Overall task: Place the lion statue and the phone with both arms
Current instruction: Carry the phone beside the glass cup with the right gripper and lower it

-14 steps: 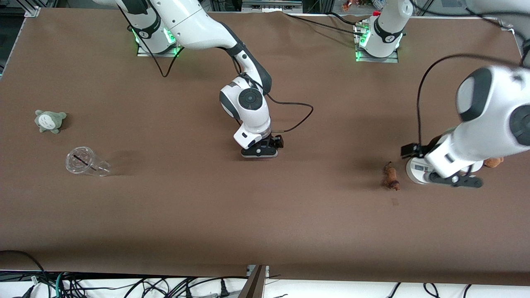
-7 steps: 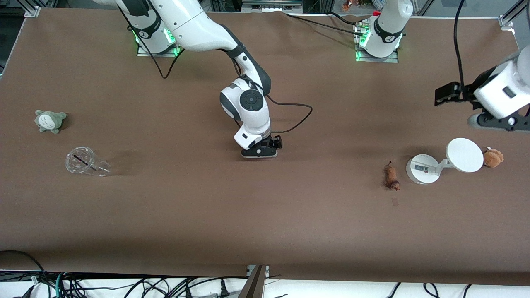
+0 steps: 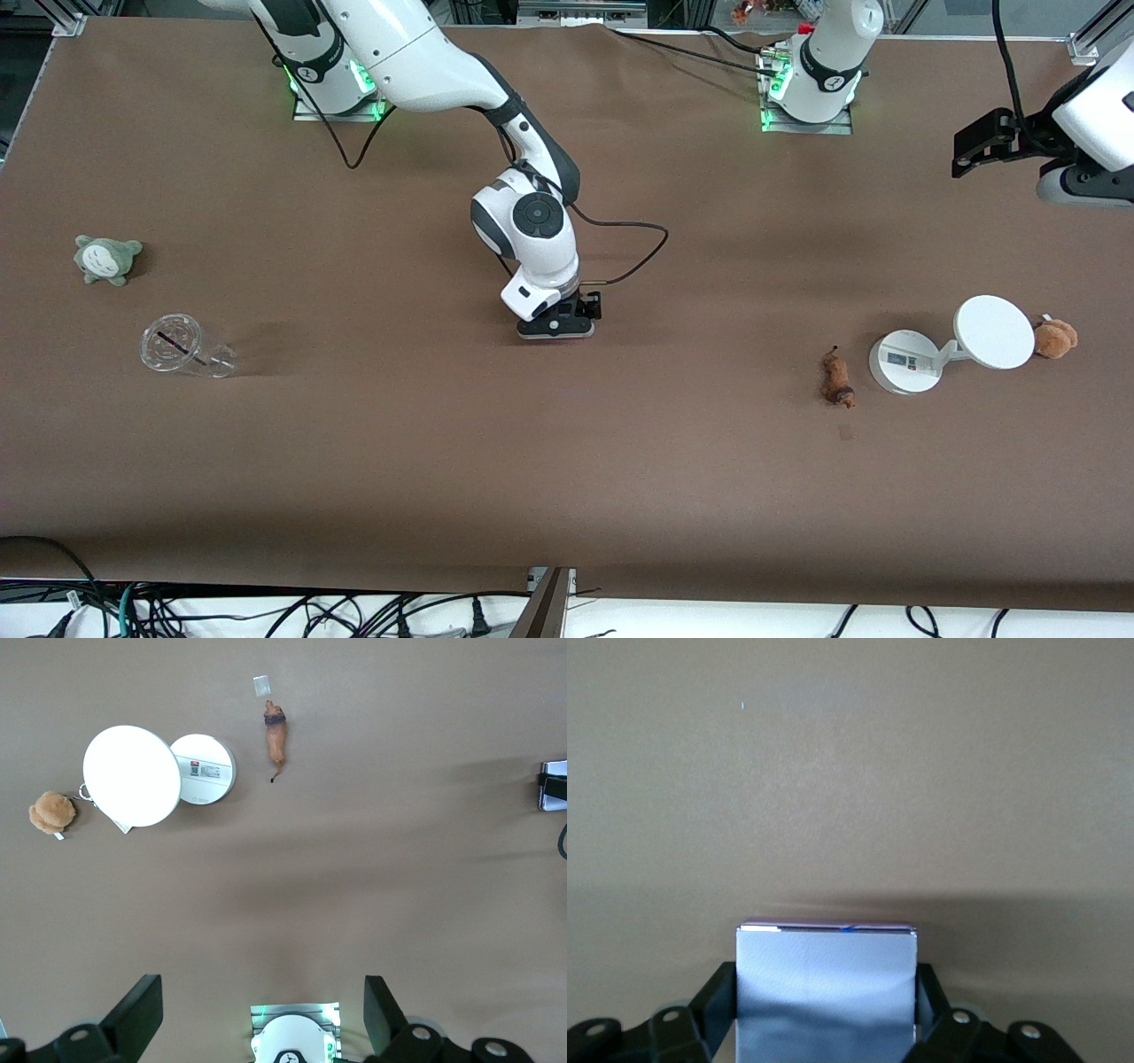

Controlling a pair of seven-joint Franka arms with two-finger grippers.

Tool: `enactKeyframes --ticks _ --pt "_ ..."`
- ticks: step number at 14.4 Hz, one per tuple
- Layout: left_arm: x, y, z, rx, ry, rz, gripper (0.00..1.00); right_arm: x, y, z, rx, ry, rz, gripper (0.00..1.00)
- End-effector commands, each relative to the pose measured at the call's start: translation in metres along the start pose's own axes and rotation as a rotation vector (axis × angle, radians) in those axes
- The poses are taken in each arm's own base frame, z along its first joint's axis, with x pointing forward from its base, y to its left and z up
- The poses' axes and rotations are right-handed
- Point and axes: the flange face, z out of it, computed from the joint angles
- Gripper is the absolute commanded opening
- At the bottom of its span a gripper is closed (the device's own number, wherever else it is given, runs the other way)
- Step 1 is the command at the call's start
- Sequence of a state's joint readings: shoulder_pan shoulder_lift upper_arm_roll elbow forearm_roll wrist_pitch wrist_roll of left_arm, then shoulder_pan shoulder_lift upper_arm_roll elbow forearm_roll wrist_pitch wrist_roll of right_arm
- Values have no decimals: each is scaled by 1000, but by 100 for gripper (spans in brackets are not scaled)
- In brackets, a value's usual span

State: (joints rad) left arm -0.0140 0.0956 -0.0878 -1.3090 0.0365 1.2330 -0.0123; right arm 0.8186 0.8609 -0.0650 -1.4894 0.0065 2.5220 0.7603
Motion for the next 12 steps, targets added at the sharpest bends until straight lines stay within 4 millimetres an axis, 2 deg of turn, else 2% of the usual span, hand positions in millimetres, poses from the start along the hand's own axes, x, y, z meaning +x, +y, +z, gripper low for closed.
enactKeyframes --ticks 1,2,3,4,5,8,10,12 --pt "2 -18 18 4 49 -26 100 39 30 -30 -15 14 -34 23" --pt "6 -36 26 -61 66 -57 100 58 54 -45 -39 -17 -31 23" --pt "8 -54 32 -109 87 -86 100 77 85 -51 -64 -45 -34 24" --pt "4 -57 34 -116 101 -100 100 94 110 -61 -70 -59 -52 24" --pt "1 -55 34 -111 117 -106 100 107 132 -71 -75 -77 -66 24" --pt "-7 -47 39 -61 169 -106 100 140 207 -81 -72 -121 20 24" --pt "-12 -41 38 -61 182 -102 100 157 277 -81 -93 -188 7 24" --pt "-12 -42 24 -58 213 -93 100 161 341 -76 -99 -251 -16 24"
